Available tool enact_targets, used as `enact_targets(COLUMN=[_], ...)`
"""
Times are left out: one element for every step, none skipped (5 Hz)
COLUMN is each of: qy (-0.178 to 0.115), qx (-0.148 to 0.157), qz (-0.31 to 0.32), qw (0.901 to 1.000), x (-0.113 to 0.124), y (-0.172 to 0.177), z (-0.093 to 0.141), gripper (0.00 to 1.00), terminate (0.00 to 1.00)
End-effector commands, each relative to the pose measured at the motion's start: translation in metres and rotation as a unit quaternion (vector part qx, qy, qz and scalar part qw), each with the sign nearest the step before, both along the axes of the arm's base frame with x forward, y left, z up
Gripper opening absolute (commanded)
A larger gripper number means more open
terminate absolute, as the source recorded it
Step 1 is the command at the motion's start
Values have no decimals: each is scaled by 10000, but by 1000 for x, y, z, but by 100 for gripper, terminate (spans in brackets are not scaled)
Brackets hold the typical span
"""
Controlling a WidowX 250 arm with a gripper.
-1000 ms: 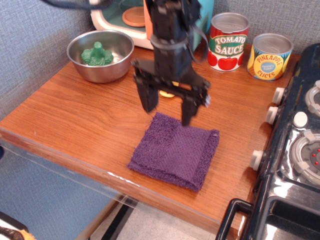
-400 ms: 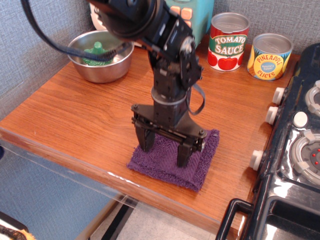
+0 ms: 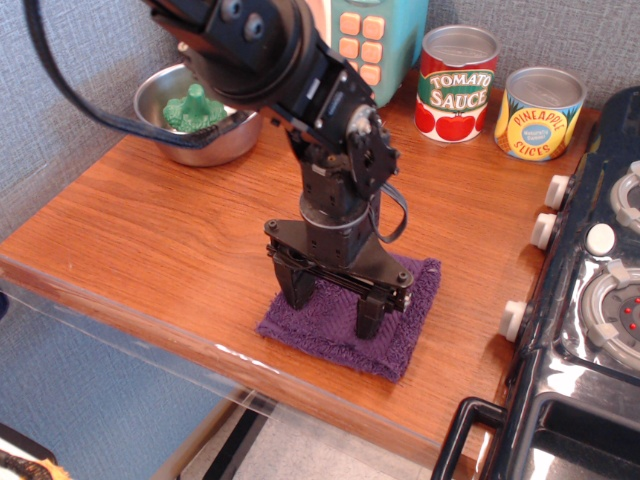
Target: Move purple cloth to bottom left of table.
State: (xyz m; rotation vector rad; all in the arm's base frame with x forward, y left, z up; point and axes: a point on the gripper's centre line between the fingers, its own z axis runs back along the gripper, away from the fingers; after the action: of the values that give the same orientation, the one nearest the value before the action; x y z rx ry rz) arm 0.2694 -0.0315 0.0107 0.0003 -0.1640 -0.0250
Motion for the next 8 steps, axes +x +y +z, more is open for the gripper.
enact_targets(qy=[137, 110, 98, 17, -129, -244, -252, -224], qx=[95, 15, -55, 12, 65, 55, 169, 228], qz=[85, 353, 546, 653, 567, 446, 496, 425], qw=[9998, 9993, 9984, 9979, 9983, 9987, 9983, 9986], x=[-5, -10, -19, -28, -27, -23, -26, -29], y=[22, 53, 86, 126, 159, 188, 215, 228], z=[3, 10, 12, 16, 14, 8, 5, 4], gripper=[100, 100, 100, 100, 100, 100, 100, 100], terminate=[0, 0, 0, 0, 0, 0, 0, 0])
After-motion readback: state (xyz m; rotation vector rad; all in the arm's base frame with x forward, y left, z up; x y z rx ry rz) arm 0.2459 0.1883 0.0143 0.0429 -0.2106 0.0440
